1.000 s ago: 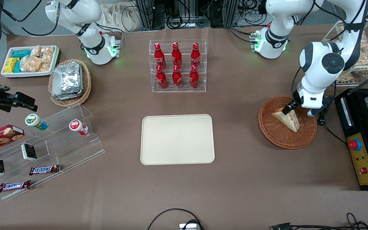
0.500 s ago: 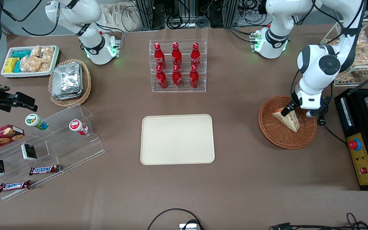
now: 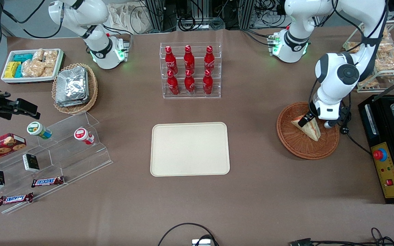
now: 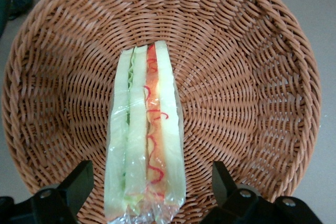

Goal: Place sandwich from basket to tray
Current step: 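Close the left gripper on the sandwich's wrapped edge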

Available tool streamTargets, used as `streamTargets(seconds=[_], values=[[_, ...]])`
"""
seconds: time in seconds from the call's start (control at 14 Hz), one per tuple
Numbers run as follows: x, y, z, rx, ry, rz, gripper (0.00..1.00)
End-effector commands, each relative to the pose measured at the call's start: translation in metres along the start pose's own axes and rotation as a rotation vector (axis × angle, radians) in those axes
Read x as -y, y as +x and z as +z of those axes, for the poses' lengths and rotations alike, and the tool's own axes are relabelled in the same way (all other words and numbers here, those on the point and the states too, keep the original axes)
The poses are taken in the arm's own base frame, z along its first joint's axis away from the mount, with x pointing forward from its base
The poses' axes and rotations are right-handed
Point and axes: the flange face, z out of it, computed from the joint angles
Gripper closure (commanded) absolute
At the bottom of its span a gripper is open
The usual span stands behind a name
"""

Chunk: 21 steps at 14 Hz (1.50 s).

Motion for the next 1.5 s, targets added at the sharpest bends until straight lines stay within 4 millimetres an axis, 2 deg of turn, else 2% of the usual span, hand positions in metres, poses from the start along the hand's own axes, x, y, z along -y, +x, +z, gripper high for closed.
streamTargets(seconds=[0.0, 0.07, 0.14, 0.21, 0.29, 0.36, 0.43, 0.79, 0.93, 1.07, 1.43], values=[[0.004, -0.003, 0.014, -0.018, -0.016, -0.014, 0.00], [0.004, -0.003, 0.016, -0.018, -0.018, -0.013, 0.00], [0.005, -0.004, 0.018, -0.016, -0.017, -0.015, 0.07], [0.005, -0.004, 0.018, -0.016, -0.017, -0.015, 0.22], [0.004, -0.003, 0.018, -0.017, -0.018, -0.013, 0.43], [0.004, -0.003, 0.018, -0.016, -0.017, -0.012, 0.58], [0.004, -0.003, 0.018, -0.016, -0.017, -0.012, 0.64], [0.002, -0.001, 0.011, -0.025, -0.021, 0.009, 0.65], [0.001, -0.001, -0.001, -0.039, 0.000, 0.047, 0.65], [0.001, -0.002, -0.021, -0.057, 0.054, 0.109, 0.65], [-0.002, 0.007, -0.090, -0.124, 0.090, 0.319, 0.65]])
